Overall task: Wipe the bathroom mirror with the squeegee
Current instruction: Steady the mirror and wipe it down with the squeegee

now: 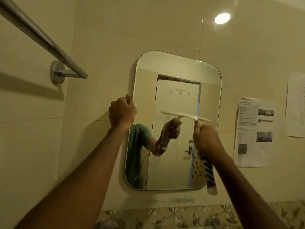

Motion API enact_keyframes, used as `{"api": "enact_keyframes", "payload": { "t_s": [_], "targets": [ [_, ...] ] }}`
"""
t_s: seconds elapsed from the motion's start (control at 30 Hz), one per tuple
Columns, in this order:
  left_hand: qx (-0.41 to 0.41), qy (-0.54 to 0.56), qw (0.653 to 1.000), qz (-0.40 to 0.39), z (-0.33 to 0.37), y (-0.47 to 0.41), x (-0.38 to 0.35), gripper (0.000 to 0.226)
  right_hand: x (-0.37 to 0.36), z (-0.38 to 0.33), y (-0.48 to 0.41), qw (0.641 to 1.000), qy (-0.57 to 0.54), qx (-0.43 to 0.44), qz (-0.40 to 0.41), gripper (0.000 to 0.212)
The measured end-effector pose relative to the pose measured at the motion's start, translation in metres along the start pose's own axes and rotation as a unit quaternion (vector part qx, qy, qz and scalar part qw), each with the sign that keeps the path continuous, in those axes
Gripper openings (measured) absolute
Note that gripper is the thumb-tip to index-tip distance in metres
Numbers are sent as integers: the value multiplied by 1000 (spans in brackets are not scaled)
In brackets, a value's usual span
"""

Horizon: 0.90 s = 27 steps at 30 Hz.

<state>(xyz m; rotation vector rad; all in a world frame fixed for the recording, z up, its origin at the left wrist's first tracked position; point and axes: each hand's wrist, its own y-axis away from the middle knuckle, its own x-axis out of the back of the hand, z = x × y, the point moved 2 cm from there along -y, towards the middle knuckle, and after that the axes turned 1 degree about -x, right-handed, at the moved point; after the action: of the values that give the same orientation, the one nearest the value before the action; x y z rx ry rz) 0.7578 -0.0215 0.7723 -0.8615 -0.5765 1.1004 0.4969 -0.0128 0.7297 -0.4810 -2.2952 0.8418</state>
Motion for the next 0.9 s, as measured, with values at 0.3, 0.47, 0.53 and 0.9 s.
{"api": "enact_keyframes", "payload": {
  "t_s": [0.3, 0.47, 0.53, 0.9],
  "targets": [
    [-3, -18, 1000, -23, -13, 20, 3, 49, 19, -6, -4, 1000, -8, 3, -9, 46],
    [-1, -24, 999, -20, -18, 27, 4, 49, 36, -23, -41, 1000, -14, -2, 2, 42],
    [-4, -20, 1000, -21, -19, 28, 3, 49, 21, -9, -26, 1000, 6, 5, 2, 45],
    [21, 5, 999, -33, -27, 49, 8, 51, -36, 56, 97, 995, 9, -55, -81, 52]
  ]
}}
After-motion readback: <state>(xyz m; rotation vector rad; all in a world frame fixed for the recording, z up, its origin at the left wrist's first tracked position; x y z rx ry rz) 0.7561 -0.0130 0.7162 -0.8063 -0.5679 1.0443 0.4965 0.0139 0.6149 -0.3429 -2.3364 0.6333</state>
